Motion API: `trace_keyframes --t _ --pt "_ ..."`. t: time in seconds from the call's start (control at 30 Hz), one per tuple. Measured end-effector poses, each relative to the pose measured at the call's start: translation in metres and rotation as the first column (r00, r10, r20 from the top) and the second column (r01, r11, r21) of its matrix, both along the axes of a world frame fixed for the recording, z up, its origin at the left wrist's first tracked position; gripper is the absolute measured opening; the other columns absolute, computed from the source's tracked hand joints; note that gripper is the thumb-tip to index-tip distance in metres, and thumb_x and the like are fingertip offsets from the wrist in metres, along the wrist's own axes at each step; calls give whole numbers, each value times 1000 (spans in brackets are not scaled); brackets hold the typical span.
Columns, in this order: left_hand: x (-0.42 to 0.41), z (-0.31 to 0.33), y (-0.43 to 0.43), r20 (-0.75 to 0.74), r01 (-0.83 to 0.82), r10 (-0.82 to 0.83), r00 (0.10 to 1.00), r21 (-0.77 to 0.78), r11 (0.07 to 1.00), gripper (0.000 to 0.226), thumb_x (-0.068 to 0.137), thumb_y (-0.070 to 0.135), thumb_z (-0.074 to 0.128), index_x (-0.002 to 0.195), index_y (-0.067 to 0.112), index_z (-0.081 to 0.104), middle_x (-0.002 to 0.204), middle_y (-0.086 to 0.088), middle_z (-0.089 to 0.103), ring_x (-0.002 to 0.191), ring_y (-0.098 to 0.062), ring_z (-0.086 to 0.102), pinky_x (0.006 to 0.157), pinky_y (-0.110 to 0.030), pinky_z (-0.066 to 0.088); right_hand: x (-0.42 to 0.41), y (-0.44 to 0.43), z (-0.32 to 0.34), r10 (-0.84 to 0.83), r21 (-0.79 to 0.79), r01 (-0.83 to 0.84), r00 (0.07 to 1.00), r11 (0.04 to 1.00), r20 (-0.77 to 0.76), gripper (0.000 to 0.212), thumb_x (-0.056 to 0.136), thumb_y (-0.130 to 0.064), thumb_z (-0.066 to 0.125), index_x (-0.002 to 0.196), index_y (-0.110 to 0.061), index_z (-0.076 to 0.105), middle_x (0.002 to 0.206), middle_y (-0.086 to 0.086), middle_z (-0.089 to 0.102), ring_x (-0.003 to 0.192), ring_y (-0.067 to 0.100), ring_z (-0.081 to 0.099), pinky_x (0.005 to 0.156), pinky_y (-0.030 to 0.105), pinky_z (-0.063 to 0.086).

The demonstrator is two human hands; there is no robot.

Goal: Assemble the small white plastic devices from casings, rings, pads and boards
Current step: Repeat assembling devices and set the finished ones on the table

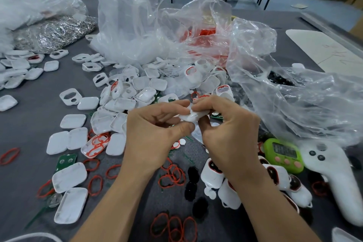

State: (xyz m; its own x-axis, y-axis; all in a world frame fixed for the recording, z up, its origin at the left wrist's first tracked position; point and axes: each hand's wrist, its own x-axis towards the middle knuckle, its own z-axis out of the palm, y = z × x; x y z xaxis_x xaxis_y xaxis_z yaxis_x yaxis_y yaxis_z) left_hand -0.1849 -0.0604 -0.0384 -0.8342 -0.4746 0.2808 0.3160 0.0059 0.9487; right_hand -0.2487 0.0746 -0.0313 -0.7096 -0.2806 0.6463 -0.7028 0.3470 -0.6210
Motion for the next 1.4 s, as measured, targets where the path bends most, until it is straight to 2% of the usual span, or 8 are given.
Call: trace_keyframes --t 0.1,0.23,0.47,0.6,0.9,1.13,1.23,1.4 --pt "-1 1 0 -32 -6 7 999 42 999 42 66 -22 80 79 17 82 97 1 81 92 -14 77 72 -24 60 -2 0 1 80 -28 -78 992 997 102 34 74 5 77 92 -23 78 95 -15 77 93 3 73 85 25 57" --pt "-2 2 0 -47 -8 14 999 123 992 45 68 -27 74 76 16 81 95 -4 81 90 -16 78 73 -22 59 -6 0 1 251 -222 -190 923 956 293 28 77 0 79 92 -23 81 93 -12 80 89 14 77 80 30 61" --pt "-1 7 0 -5 85 -87 996 278 957 20 61 8 82 76 21 84 89 -2 81 87 -12 76 73 -20 57 -9 0 2 460 -447 -243 746 861 481 20 71 -4 85 86 -16 82 86 3 81 82 21 79 74 29 60" --pt "0 6 -1 27 104 -121 992 346 932 15 63 8 80 74 18 83 92 -4 80 93 -16 76 78 -23 58 -7 0 5 497 -485 -255 725 837 477 24 66 -2 86 82 -20 83 84 1 81 81 17 78 73 22 59" --pt "3 4 0 37 114 -132 991 312 943 15 69 4 74 76 13 83 89 -5 79 91 -20 73 80 -26 57 -6 2 5 477 -429 -288 759 856 442 24 65 -3 87 79 -22 83 81 1 80 79 18 77 74 26 59" --pt "1 6 -1 89 46 -71 993 257 965 19 61 10 89 77 18 84 84 -8 80 77 -17 74 73 -25 60 -3 -5 5 423 -330 -293 783 897 457 17 78 -6 81 77 -20 72 76 -1 74 72 15 70 69 24 55" --pt "0 5 -3 95 1 -27 995 267 964 24 56 15 86 80 19 84 82 -8 80 73 -14 74 68 -21 57 -4 -5 5 434 -341 -283 720 896 541 15 78 -6 82 81 -19 75 78 1 76 73 15 73 69 23 56" --pt "-1 1 -10 114 128 -166 980 286 950 46 59 0 79 105 6 77 95 -12 80 82 -15 77 70 -20 57 -10 0 4 486 -476 -192 601 858 634 14 71 -10 81 83 -19 81 84 11 79 75 23 76 68 27 58"
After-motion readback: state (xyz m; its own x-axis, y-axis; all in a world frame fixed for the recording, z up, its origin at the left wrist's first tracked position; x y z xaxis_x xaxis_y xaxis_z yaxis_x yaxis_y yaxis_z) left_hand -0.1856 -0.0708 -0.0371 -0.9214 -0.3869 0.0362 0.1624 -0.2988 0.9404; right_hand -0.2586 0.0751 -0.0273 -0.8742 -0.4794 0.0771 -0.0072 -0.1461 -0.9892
